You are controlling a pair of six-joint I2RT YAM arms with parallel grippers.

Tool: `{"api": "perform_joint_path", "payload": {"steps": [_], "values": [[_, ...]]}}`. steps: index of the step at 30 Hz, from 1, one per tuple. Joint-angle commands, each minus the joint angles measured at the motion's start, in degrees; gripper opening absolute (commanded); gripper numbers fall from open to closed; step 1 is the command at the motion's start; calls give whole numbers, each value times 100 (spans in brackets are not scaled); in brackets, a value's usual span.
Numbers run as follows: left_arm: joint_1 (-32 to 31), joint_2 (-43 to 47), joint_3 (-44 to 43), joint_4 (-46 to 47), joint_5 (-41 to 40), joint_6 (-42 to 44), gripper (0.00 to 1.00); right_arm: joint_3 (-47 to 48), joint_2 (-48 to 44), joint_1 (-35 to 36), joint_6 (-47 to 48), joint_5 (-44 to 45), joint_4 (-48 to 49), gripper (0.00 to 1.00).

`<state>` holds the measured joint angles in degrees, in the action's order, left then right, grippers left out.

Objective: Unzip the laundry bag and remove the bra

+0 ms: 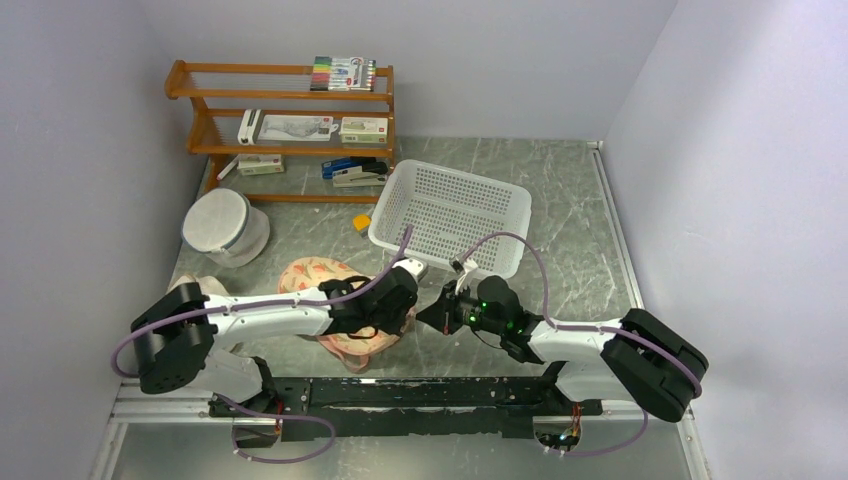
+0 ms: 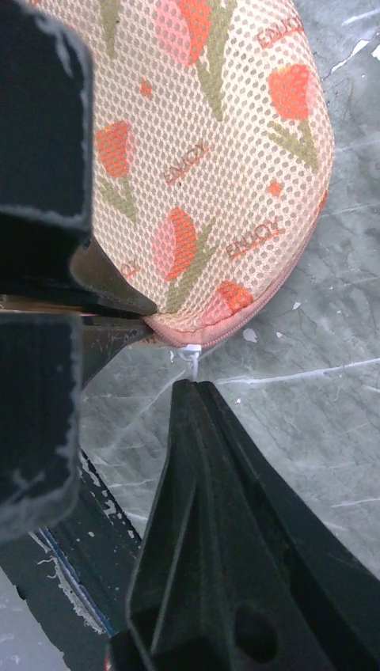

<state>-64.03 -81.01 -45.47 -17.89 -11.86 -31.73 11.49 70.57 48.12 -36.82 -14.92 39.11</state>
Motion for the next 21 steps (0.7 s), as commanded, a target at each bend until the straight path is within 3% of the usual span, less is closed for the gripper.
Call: {"api": "perform_joint_path", "payload": {"steps": [1, 13, 16, 21], "values": [[16, 483, 178, -322, 38, 195, 7, 59, 69, 18, 224, 327, 20, 0], [13, 1862, 797, -381, 1004, 283, 7, 757, 1200, 19, 331, 731, 481, 0], [13, 2143, 804, -282, 1158, 491, 7, 794, 1527, 98, 439, 632, 1319, 0], [6, 2441, 572, -298, 1133, 788, 7, 994, 2012, 533, 784, 1680, 1770, 0]]}}
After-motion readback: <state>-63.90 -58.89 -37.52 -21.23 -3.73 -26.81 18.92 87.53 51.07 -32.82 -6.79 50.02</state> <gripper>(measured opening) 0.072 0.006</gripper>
